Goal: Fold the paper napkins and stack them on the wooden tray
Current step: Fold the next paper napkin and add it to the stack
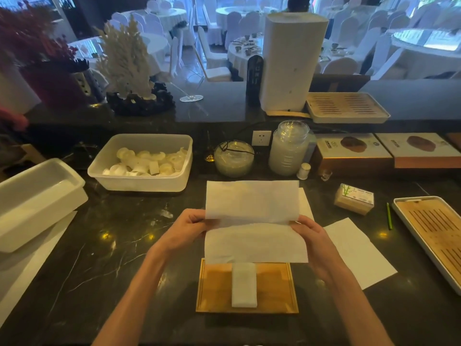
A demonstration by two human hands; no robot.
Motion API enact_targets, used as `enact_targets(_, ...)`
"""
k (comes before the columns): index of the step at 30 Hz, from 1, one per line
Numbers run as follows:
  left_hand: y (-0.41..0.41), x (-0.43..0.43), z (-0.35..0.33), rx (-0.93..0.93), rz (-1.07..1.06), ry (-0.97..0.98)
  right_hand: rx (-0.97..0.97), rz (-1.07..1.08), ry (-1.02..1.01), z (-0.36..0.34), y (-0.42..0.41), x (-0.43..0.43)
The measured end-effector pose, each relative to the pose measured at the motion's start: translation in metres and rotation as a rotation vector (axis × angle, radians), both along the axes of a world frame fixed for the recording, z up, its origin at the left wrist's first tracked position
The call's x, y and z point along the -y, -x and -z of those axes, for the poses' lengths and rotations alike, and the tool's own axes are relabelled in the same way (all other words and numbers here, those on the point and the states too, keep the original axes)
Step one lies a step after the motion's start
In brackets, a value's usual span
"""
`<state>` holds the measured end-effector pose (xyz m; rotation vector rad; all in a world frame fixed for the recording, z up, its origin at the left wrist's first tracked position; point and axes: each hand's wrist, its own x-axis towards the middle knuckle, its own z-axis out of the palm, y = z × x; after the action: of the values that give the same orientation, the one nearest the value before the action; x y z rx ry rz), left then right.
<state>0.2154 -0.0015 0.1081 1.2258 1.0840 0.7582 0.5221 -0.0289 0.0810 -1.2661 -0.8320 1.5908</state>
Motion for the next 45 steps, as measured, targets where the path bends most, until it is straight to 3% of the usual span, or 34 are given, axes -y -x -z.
enact_targets(10, -0.003, 0.005, -0.008, 0.006, 0.033, -0.118, 0.086, 0.016, -0.103, -0.008, -0.006, 0.010)
enact_targets(18, -0.004, 0.008, -0.002, 0.043, -0.068, -0.118, 0.180, 0.003, -0.192, -0.009, -0.003, 0.012)
enact_targets(30, 0.001, 0.009, 0.002, 0.040, -0.090, -0.101, 0.112, -0.020, -0.189, -0.012, 0.003, 0.008)
enact_targets(32, 0.004, 0.010, 0.000, 0.016, -0.057, -0.101, 0.184, 0.008, -0.165, -0.014, 0.006, 0.007)
enact_targets(34, 0.008, 0.009, 0.001, -0.136, 0.011, -0.124, 0.348, -0.004, -0.229, -0.013, 0.006, 0.006)
enact_targets(37, 0.002, 0.007, 0.007, -0.576, 0.100, -0.313, 0.554, -0.146, -0.347, -0.023, 0.008, 0.002)
enact_targets(38, -0.005, 0.007, 0.008, -0.613, 0.112, -0.376, 0.600, -0.237, -0.385, -0.030, 0.011, -0.001)
enact_targets(42, -0.040, 0.008, 0.000, -0.365, 0.344, -0.285, 0.773, -0.657, -0.473, -0.057, 0.029, -0.017)
enact_targets(45, -0.056, 0.006, 0.001, -0.185, 0.389, -0.206, 0.851, -0.756, -0.510, -0.070, 0.033, -0.024)
